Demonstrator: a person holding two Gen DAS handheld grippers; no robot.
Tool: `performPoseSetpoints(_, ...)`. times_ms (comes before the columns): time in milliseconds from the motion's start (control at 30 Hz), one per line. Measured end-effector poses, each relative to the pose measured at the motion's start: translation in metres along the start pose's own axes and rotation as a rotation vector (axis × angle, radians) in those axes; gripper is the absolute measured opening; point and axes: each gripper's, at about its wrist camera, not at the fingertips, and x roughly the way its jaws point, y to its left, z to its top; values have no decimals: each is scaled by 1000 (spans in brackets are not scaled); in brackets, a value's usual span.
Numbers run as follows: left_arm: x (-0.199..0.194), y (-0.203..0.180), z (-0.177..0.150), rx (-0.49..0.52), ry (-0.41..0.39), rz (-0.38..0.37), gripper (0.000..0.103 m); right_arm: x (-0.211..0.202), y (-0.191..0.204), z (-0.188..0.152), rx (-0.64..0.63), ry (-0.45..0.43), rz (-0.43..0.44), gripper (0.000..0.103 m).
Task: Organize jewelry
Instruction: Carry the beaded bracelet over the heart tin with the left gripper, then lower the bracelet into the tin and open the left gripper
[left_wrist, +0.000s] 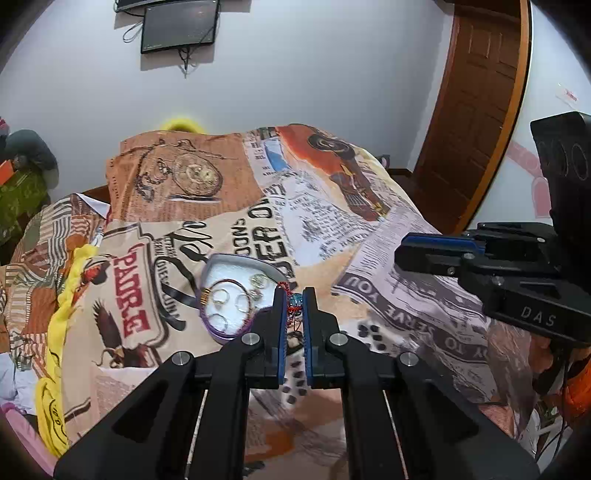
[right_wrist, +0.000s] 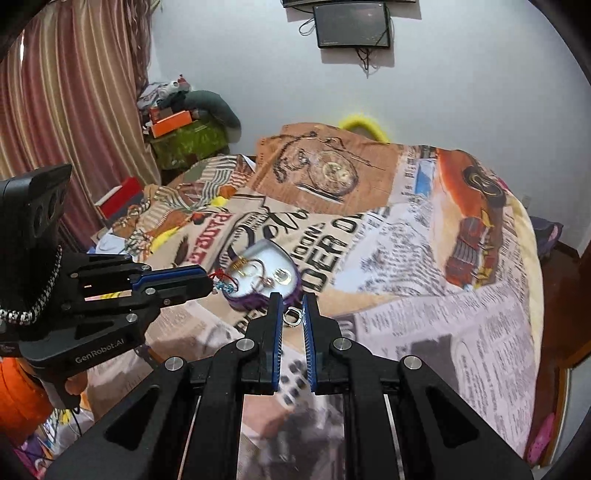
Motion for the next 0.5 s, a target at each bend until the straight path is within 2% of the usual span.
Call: performPoseSetpoints(500,21,46,13,-57,-16,33,6,51,12,23,18,29,50,10)
